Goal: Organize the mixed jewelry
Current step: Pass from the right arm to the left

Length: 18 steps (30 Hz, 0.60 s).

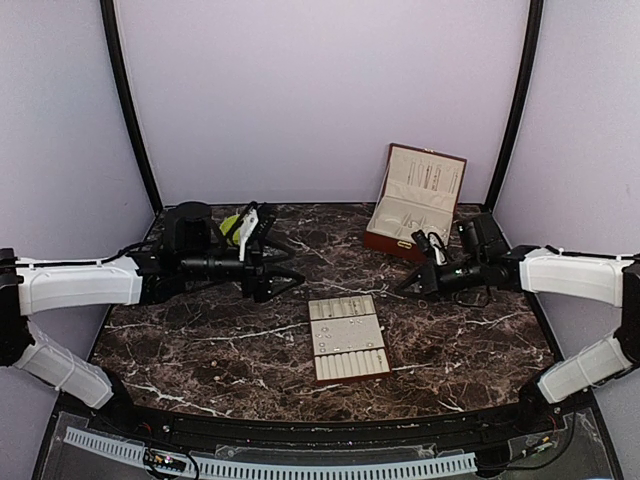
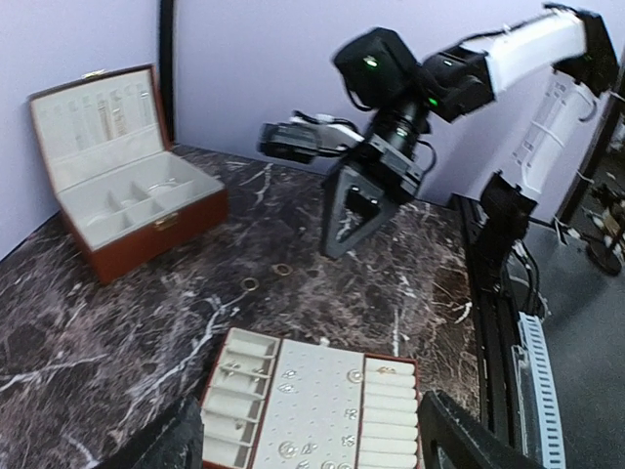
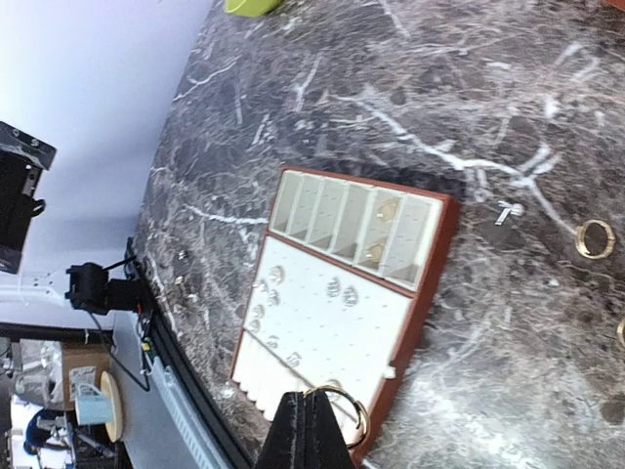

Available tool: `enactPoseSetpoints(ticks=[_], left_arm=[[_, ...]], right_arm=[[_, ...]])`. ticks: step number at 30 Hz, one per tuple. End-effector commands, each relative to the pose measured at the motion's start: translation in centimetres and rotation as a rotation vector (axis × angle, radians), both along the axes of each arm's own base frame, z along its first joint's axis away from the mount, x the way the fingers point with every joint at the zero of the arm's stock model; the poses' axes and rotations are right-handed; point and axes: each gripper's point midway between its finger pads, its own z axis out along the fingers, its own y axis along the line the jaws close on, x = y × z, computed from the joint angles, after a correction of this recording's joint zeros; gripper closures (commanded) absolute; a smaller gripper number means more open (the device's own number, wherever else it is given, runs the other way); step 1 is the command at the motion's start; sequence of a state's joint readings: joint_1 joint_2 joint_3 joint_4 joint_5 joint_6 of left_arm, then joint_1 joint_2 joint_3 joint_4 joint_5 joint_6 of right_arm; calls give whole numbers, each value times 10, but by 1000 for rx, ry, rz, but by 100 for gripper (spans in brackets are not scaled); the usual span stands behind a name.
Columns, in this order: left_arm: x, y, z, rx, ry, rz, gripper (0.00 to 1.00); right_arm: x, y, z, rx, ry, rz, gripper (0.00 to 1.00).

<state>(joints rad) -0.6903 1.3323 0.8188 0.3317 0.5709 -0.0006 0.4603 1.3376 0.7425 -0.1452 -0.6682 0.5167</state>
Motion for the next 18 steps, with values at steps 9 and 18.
enactPoseSetpoints(ticks=[9,18], left_arm=[[-31,-87,-25,32,-407,-164,27],[-30,-116,-40,92,-587,-126,38]], right_arm=[[-40,59,65,236,-59,327,100],[-56,69,70,265,-39,397,100]])
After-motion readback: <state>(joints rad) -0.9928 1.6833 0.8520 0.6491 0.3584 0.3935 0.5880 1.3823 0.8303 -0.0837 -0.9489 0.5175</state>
